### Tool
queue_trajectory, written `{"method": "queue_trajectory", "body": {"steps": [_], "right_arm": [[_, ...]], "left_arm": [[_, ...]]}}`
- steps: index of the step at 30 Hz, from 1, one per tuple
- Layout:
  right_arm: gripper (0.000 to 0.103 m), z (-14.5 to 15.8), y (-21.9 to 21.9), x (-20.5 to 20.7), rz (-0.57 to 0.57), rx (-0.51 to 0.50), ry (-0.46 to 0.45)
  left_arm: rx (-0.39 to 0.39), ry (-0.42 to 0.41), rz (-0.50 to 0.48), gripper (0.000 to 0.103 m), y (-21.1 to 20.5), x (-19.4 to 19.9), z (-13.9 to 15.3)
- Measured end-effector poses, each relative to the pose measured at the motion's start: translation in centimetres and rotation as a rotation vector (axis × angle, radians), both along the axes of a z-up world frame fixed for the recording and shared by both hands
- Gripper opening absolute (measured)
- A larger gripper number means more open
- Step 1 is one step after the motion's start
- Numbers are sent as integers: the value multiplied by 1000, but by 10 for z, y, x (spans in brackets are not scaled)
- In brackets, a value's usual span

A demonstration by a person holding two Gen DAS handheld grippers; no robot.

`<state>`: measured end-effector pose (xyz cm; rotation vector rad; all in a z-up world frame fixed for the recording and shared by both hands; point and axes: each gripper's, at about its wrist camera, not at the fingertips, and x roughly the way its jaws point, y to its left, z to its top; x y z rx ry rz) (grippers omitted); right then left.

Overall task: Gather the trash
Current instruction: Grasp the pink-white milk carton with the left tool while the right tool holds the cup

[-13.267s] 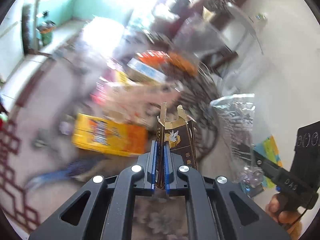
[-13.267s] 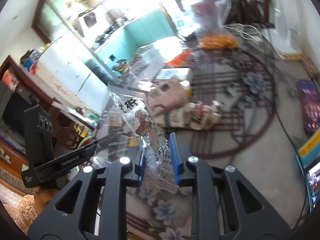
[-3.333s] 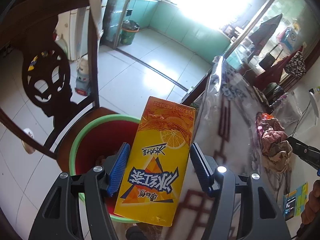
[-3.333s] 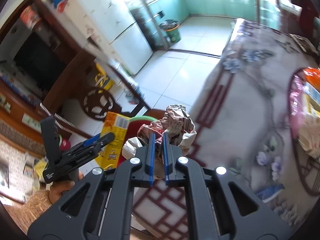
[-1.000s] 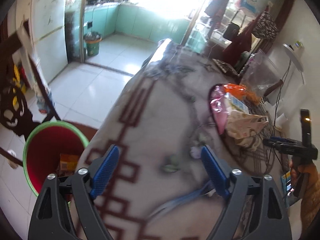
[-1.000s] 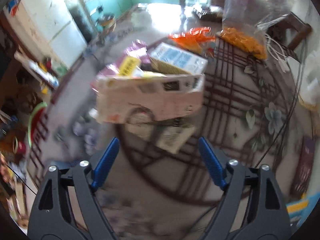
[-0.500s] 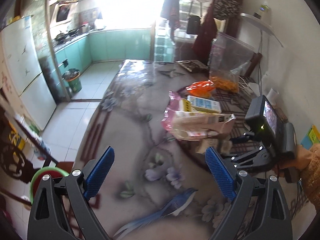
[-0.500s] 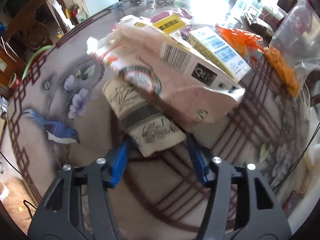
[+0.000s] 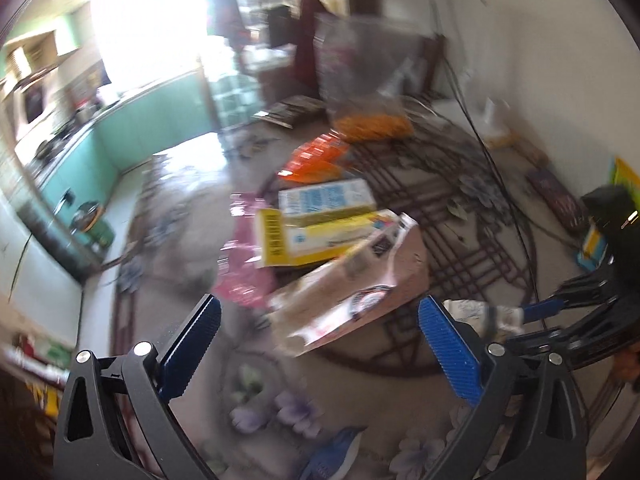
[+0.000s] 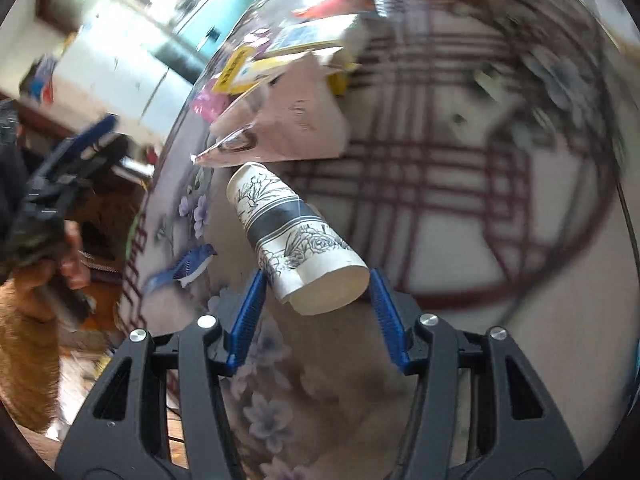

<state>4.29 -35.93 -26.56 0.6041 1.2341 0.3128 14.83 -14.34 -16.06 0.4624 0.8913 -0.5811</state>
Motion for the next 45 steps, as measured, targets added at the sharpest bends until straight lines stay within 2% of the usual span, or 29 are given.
{"method": "queue_trajectory", "body": {"steps": [9,16,20,23,24,25,29,31,32,33,34,36,40,42,45], "right_arm": [[52,5,-40,-23,-118,10,11],[52,1,-51,-31,-152,40,18],[52,0,-50,-29,-155,48,15],[52,-2,-46,-28,-150,51,17],[52,-2,-45,-27,-143,51,19],[52,-3,-43,-25,-134,48,22],[52,-5,-31,-18,-94,40,36],[55,-7,-23,-14,-67,30,41],[65,-7,-20,-12,-54,28,44],[70,-7,-18,-10,-47,20,45],[73,-5,-16,-9,-44,8,43],[73,-2,-15,-6,-40,-4,33],[74,9,-7,4,5,-80,5],[76,13,1,8,40,-96,-9],[78,16,17,12,84,-82,-21]], "left_arm": [[108,43,-87,95,-51,28,-52],[244,210,-192,95,-70,32,-88],[249,230,-219,92,-68,20,-93],[196,241,-185,75,-63,18,-83],[175,245,-170,61,-62,20,-79],[137,267,-150,36,-58,22,-74],[97,313,-69,28,-49,24,-73],[87,333,-49,28,-43,22,-72],[84,344,-45,28,-41,20,-72],[82,350,-44,30,-41,19,-72],[88,350,-41,47,-39,17,-71],[106,298,-22,75,-39,17,-68],[100,251,21,82,-37,26,-65],[97,263,32,82,-40,33,-69],[126,332,41,82,-45,40,-87]]}}
